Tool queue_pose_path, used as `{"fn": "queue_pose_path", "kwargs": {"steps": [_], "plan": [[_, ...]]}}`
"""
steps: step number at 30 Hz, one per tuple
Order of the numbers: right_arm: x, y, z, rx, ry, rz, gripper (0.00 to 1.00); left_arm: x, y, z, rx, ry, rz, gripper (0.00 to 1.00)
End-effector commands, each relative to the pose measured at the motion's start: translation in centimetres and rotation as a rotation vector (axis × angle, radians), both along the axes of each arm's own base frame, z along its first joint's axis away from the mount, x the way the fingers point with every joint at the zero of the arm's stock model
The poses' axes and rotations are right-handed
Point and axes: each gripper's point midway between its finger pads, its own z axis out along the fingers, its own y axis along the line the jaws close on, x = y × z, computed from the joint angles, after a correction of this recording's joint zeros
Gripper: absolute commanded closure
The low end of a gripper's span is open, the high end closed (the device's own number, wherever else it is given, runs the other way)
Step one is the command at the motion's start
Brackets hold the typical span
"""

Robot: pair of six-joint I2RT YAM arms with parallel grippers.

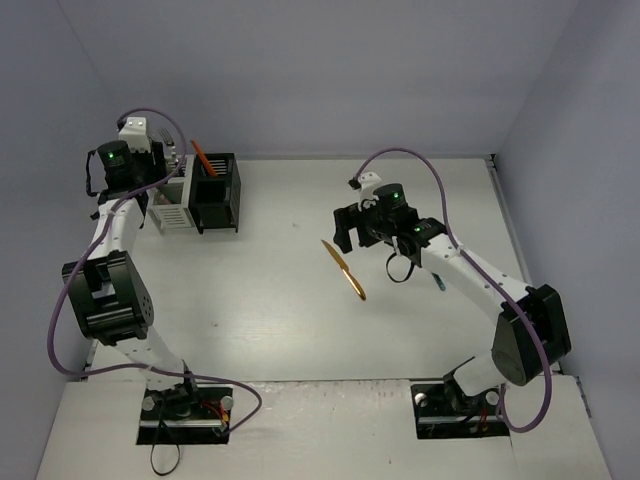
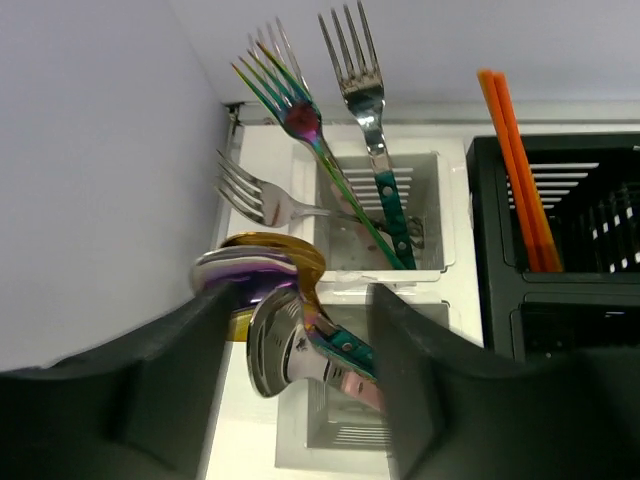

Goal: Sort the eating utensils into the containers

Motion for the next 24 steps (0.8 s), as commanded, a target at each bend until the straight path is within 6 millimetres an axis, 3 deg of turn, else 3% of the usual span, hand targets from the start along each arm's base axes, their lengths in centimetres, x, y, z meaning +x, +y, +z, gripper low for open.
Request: {"fn": "queue_pose_path", "kwargs": {"steps": [1, 6, 8, 17, 24], "plan": [[0.0, 0.0, -2.0, -0.067, 0.063, -0.047, 0.14, -2.1, 0.5, 10.5, -0.032, -0.258, 0.090, 0.23], [-0.5, 0.1, -5.3, -0.158, 0.155, -0.068, 0.21, -4.8, -1.2, 12.4, -0.193, -0.230, 0.169, 0.10], [-0.7, 0.2, -6.7, -0.189, 0.203, -0.074, 0.23, -5.9, -2.6, 12.0, -0.237, -0.185, 0.179, 0.08], [-1.4, 0.8, -10.7, -0.282, 0.304, -0.085, 0.46, -11.3, -13.8, 8.6, -0.366, 0.023, 0.006, 0.08], [-2.0, 0.4, -12.7, -0.353, 0.352, -0.093, 0.58, -14.3, -18.3, 6.7, -0.436, 0.118, -0.111, 0.08]]}}
